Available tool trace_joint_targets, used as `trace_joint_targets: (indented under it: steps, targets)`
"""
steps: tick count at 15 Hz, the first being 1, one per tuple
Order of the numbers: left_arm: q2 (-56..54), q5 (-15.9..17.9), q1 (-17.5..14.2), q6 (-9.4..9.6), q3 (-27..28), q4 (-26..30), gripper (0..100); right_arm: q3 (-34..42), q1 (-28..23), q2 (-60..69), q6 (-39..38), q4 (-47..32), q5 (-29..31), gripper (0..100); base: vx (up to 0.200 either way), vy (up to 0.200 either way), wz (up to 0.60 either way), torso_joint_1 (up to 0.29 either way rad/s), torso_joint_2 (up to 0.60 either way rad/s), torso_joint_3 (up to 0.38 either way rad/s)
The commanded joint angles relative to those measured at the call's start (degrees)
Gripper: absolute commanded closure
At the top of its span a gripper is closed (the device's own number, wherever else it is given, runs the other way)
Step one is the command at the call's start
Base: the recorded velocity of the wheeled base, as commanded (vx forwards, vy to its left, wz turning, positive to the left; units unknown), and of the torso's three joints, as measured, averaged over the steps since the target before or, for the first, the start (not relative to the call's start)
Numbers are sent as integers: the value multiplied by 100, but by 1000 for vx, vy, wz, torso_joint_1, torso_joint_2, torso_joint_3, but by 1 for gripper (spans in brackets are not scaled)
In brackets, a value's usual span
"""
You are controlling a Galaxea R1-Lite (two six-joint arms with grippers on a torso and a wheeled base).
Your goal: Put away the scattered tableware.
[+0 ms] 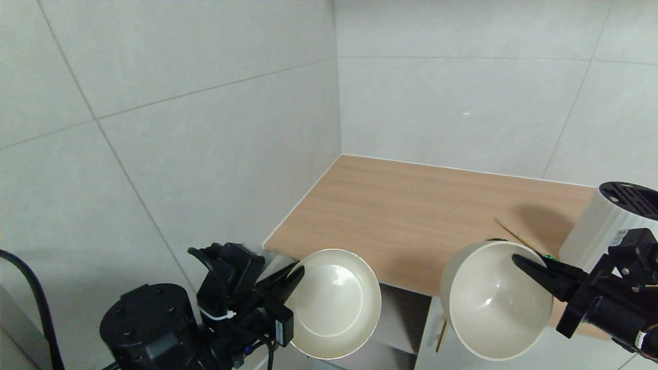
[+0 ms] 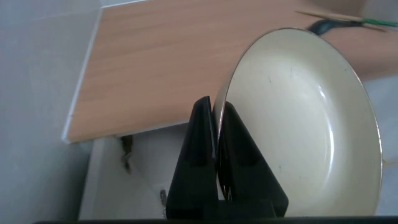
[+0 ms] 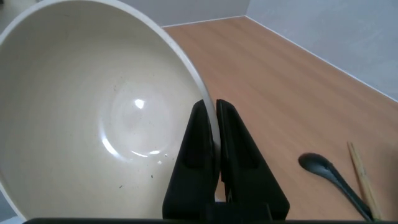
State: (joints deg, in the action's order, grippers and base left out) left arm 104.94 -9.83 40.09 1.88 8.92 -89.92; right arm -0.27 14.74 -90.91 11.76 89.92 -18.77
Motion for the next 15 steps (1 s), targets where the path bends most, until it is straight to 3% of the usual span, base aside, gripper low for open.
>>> trace_joint_targets:
  steps: [1, 5, 15]
  targets:
    - [44, -11, -10, -3, 4, -8, 100, 0, -6, 3, 1, 8, -4, 100, 0, 0, 0, 0, 0, 0]
    - [115, -11, -54, -12, 31, -8, 100, 0, -68, -6, 10, 8, 14, 100, 0, 0, 0, 0, 0, 0]
    - [150, -2, 7, 6, -251, -8, 100, 9, -15, -41, 45, 8, 14, 100, 0, 0, 0, -172, 338, 161]
